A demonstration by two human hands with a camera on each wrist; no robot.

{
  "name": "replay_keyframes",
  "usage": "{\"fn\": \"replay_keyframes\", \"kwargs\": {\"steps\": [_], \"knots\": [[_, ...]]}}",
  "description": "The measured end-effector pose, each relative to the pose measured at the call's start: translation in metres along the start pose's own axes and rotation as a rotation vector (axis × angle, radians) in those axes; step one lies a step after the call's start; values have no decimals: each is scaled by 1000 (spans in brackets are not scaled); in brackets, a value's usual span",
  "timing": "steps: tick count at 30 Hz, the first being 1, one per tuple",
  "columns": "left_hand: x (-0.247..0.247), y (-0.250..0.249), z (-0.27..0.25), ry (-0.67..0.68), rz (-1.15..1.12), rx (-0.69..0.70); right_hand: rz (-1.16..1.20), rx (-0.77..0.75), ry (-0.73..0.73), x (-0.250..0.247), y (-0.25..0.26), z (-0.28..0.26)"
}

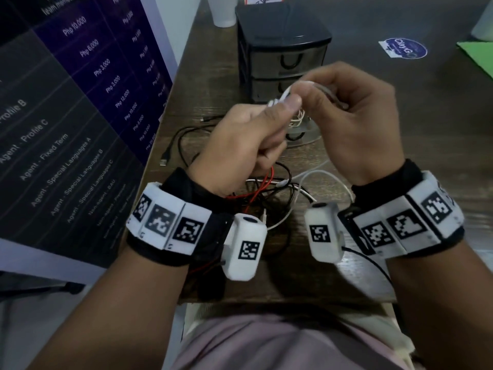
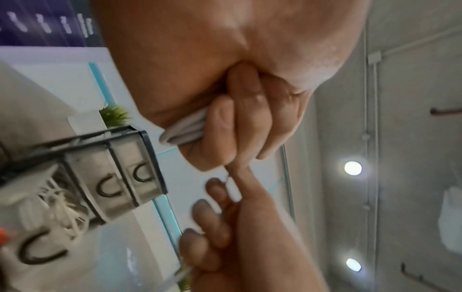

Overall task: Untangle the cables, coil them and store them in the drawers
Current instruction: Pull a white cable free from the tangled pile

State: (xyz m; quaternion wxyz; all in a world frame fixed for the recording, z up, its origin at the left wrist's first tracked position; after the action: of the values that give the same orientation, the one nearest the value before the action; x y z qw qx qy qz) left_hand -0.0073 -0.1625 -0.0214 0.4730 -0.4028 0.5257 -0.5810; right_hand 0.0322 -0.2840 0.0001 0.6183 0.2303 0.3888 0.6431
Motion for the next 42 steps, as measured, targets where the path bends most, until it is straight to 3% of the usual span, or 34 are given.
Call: {"fn": "replay_keyframes", "kwargs": {"steps": [5, 8, 12, 16, 22, 28, 30, 33, 36, 42], "knots": [[3, -26, 1, 131, -388, 131, 50, 143, 181, 26, -16, -10], [-3, -40, 1, 113, -514, 241, 1, 154, 288, 40, -20, -19], [-18, -52, -3, -27, -461, 367, -159, 127, 457, 45, -11, -28], [-31, -56, -1, -224, -199, 434, -252, 127, 589, 48, -6, -35], [-30, -37, 5, -333, 440, 345, -399, 69, 636, 41, 0, -30], [-33, -5, 13, -291, 790, 121, -403, 54, 458, 22, 2, -18], [-30, 2, 14, -247, 790, 25, -394, 31, 388, 18, 4, -14], [-23, 10, 10, -160, 614, -156, -330, -9, 293, 16, 5, -11], [-15, 9, 6, -70, 563, -229, -276, -19, 213, 14, 2, -9], [-11, 17, 2, 82, 286, -307, -228, 93, 463, 26, -9, -15]]}}
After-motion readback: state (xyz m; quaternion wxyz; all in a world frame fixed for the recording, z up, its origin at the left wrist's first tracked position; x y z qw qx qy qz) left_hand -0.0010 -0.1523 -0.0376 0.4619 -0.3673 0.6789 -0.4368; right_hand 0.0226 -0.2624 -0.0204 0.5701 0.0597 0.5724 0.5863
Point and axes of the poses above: each hand's wrist, its own z-axis towards the middle knuckle, its own x-axis out of the palm, y = z × x, the point moved 6 cm from there along z, towards the middle knuckle, and after that the axes turned 2 degrees about -x, right-handed, at the moved point
